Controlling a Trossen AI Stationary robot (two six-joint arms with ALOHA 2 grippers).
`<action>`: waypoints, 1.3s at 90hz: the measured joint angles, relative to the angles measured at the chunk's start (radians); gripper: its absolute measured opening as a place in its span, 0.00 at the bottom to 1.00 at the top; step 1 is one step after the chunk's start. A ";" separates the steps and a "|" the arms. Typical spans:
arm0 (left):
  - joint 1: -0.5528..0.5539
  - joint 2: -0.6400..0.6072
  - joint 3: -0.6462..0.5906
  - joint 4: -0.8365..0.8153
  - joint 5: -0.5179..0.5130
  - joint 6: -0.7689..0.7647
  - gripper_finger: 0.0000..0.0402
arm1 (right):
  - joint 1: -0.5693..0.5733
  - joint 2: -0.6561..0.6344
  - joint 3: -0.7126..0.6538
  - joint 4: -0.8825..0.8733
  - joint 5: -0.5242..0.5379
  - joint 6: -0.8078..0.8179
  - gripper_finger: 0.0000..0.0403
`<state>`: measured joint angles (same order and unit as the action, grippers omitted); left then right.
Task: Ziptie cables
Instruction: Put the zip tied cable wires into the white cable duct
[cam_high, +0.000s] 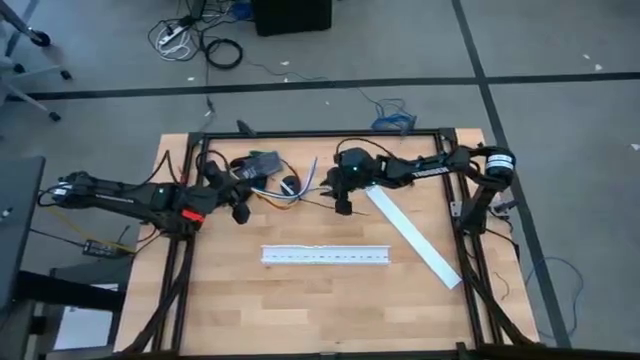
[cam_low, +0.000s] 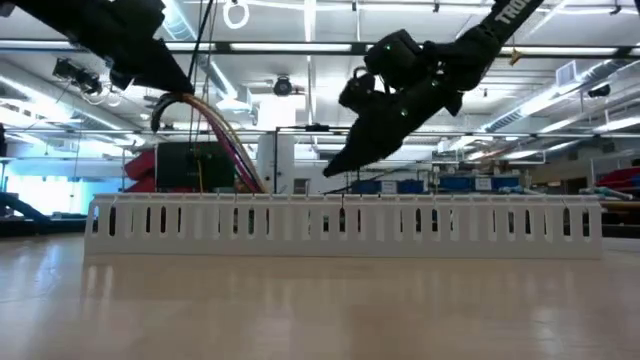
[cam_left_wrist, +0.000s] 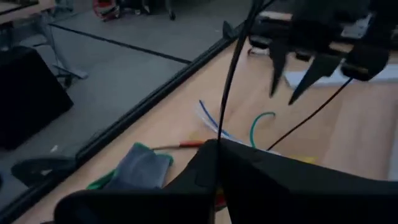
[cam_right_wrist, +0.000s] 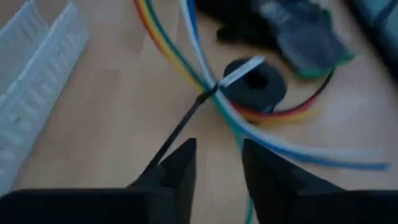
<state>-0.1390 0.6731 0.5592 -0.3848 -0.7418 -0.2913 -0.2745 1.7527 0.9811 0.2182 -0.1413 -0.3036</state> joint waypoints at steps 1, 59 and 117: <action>0.000 0.000 0.001 0.000 0.000 0.000 0.00 | 0.000 0.004 0.004 0.004 0.005 -0.006 0.39; 0.000 0.003 0.097 0.100 -0.017 0.034 0.00 | 0.013 0.214 0.187 -0.013 0.205 -0.160 0.55; 0.003 0.012 0.268 0.342 -0.305 0.313 0.00 | 0.131 -0.161 0.197 0.159 0.912 -0.460 0.53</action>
<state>-0.1356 0.6849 0.8275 -0.0429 -1.0465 0.0221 -0.1437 1.5918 1.1786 0.3772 0.7707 -0.7634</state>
